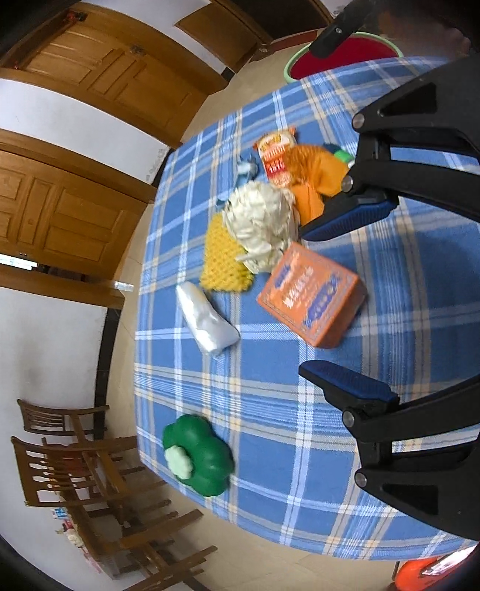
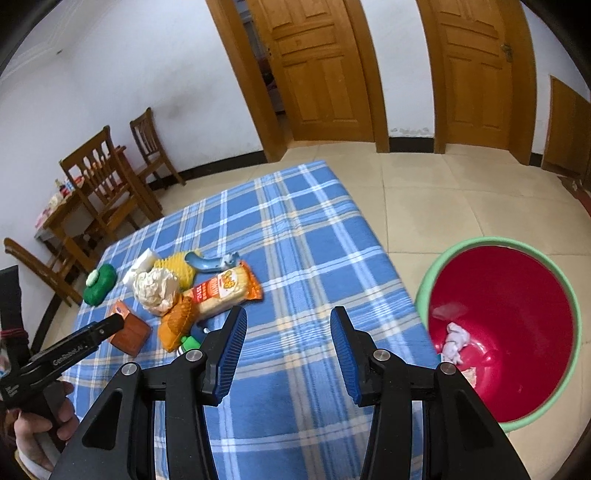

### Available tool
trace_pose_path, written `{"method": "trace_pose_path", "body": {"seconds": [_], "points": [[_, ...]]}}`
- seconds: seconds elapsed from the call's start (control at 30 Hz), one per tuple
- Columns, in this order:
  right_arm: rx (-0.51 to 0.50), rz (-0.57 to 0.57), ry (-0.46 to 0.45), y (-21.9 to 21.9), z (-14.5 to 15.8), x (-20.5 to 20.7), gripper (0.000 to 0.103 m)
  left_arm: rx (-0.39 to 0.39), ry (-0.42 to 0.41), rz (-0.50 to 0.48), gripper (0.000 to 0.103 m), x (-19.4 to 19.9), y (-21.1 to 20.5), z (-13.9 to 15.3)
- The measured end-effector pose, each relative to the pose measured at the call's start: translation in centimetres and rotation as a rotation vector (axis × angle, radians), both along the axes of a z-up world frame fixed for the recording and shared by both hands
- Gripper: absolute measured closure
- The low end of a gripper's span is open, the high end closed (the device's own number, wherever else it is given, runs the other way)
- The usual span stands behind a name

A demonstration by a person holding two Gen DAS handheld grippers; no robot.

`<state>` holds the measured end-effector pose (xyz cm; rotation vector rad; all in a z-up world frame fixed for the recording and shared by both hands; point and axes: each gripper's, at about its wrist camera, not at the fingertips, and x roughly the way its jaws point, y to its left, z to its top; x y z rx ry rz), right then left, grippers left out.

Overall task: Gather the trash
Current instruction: 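Grasp the orange box with the left gripper while the right gripper grasps the green-capped toy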

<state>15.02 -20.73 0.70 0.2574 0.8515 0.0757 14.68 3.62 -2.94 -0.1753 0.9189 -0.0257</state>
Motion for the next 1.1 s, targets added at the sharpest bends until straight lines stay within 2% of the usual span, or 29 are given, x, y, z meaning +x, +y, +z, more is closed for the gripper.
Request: {"method": "trace_pose_path", "body": {"seconds": [0.47, 0.53, 1.1], "points": [[-0.008, 0.024, 0.059, 1.6, -1.7, 0.6, 0.055, -0.050, 0.025, -0.023, 0.036, 0.7, 0.0, -2.4], [-0.010, 0.031, 0.064, 1.9, -1.8, 0.6, 0.055, -0.056, 0.020, -0.022, 0.041, 0.6, 0.2, -2.4], [-0.015, 0.172, 0.131, 6.8, -3.7, 1.5, 0.054, -0.040, -0.056, 0.039, 0.044, -1.3, 3.0, -0.9]]}}
